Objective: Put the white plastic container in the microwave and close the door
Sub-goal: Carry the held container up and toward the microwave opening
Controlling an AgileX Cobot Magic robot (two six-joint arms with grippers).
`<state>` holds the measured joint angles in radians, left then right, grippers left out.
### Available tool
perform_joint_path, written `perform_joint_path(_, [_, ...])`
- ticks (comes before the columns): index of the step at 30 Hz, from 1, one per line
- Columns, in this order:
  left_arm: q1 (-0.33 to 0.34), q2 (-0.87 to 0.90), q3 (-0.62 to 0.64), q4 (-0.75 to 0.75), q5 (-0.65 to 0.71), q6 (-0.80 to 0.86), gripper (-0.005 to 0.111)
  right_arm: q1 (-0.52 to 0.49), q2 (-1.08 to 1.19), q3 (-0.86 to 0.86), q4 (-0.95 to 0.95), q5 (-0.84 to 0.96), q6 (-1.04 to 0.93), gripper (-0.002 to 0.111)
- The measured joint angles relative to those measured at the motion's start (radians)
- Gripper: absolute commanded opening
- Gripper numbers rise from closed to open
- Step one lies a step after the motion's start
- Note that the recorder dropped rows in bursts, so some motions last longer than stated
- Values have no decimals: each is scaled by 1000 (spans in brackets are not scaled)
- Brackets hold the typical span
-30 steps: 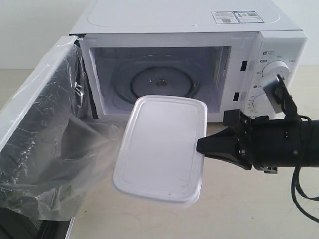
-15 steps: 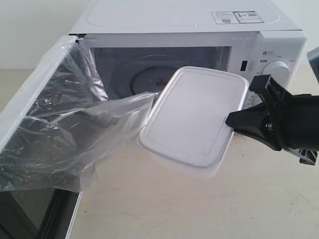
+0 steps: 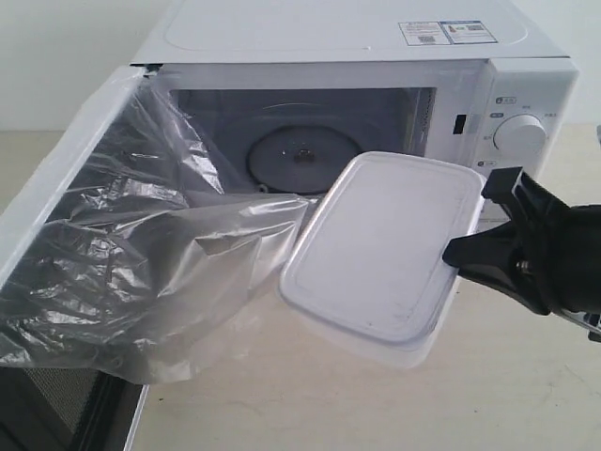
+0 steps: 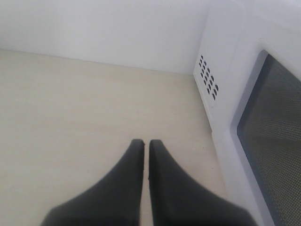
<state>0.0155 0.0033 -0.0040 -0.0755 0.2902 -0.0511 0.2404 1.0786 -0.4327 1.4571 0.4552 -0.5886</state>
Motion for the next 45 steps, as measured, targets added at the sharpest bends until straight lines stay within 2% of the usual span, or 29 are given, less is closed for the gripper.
perform_joint_path(15, [0, 0, 0, 0, 0, 0, 4, 21, -140, 0, -279, -128, 353, 0])
perform_joint_path(18, [0, 0, 0, 0, 0, 0, 4, 92, -140, 0, -335, -191, 445, 0])
perform_joint_path(25, [0, 0, 0, 0, 0, 0, 4, 331, -140, 0, -413, -434, 636, 0])
perform_joint_path(30, [0, 0, 0, 0, 0, 0, 4, 425, -140, 23, -676, -597, 943, 0])
perform_joint_path(36, [0, 0, 0, 0, 0, 0, 4, 436, -112, 147, -1062, -800, 1423, 0])
perform_joint_path(41, [0, 0, 0, 0, 0, 0, 4, 436, -21, 207, -1220, -944, 1634, 0])
perform_joint_path(45, [0, 0, 0, 0, 0, 0, 4, 436, 78, 211, -1266, -1082, 1735, 0])
